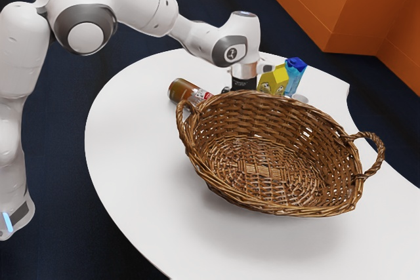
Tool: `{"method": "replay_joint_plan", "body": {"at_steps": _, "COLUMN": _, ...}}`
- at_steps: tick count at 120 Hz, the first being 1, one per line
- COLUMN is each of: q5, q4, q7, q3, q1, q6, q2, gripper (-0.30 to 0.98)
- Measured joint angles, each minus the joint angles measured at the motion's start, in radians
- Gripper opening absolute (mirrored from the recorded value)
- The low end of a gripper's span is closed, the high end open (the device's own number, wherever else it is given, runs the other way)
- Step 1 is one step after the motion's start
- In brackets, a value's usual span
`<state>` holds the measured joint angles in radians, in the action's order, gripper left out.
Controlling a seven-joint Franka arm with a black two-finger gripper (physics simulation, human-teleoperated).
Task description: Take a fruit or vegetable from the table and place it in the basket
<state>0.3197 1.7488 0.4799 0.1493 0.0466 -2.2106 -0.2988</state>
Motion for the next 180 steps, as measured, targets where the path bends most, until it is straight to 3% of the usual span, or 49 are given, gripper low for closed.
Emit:
{"method": "replay_joint_plan", "body": {"at_steps": 20, "q5": -0.005, "q4": -0.001, "q7": 0.027, "q3": 0.001, "q1": 0.005, "q6": -0.003, "q2": 0.023, "gripper": 0.29}}
{"method": "replay_joint_plan", "body": {"at_steps": 33, "q5": -0.010, "q4": -0.002, "q7": 0.045, "q3": 0.010, "q1": 0.006, "q6": -0.003, "q2": 0.065, "gripper": 0.32}}
{"method": "replay_joint_plan", "body": {"at_steps": 57, "q5": -0.017, "q4": -0.015, "q7": 0.082, "q3": 0.037, "q1": 0.018, "q6": -0.002, "q2": 0.195, "gripper": 0.29}}
{"method": "replay_joint_plan", "body": {"at_steps": 73, "q5": -0.080, "q4": -0.015, "q7": 0.133, "q3": 0.037, "q1": 0.006, "q6": 0.004, "q2": 0.303, "gripper": 0.29}}
{"method": "replay_joint_plan", "body": {"at_steps": 90, "q5": -0.177, "q4": -0.013, "q7": 0.227, "q3": -0.060, "q1": 0.038, "q6": 0.017, "q2": 0.374, "gripper": 0.30}}
{"method": "replay_joint_plan", "body": {"at_steps": 99, "q5": -0.200, "q4": -0.007, "q7": 0.292, "q3": -0.131, "q1": -0.014, "q6": 0.021, "q2": 0.380, "gripper": 0.29}}
{"method": "replay_joint_plan", "body": {"at_steps": 111, "q5": -0.216, "q4": -0.005, "q7": 0.375, "q3": -0.199, "q1": -0.079, "q6": 0.026, "q2": 0.383, "gripper": 0.29}}
{"method": "replay_joint_plan", "body": {"at_steps": 147, "q5": -0.222, "q4": -0.006, "q7": 0.596, "q3": -0.293, "q1": -0.128, "q6": 0.029, "q2": 0.371, "gripper": 0.29}}
{"method": "replay_joint_plan", "body": {"at_steps": 161, "q5": -0.210, "q4": -0.003, "q7": 0.659, "q3": -0.301, "q1": -0.122, "q6": 0.028, "q2": 0.371, "gripper": 0.51}}
{"method": "replay_joint_plan", "body": {"at_steps": 175, "q5": -0.206, "q4": 0.011, "q7": 0.709, "q3": -0.292, "q1": -0.112, "q6": 0.028, "q2": 0.377, "gripper": 0.61}}
{"method": "replay_joint_plan", "body": {"at_steps": 180, "q5": -0.199, "q4": 0.015, "q7": 0.725, "q3": -0.243, "q1": -0.142, "q6": 0.028, "q2": 0.376, "gripper": 0.63}}
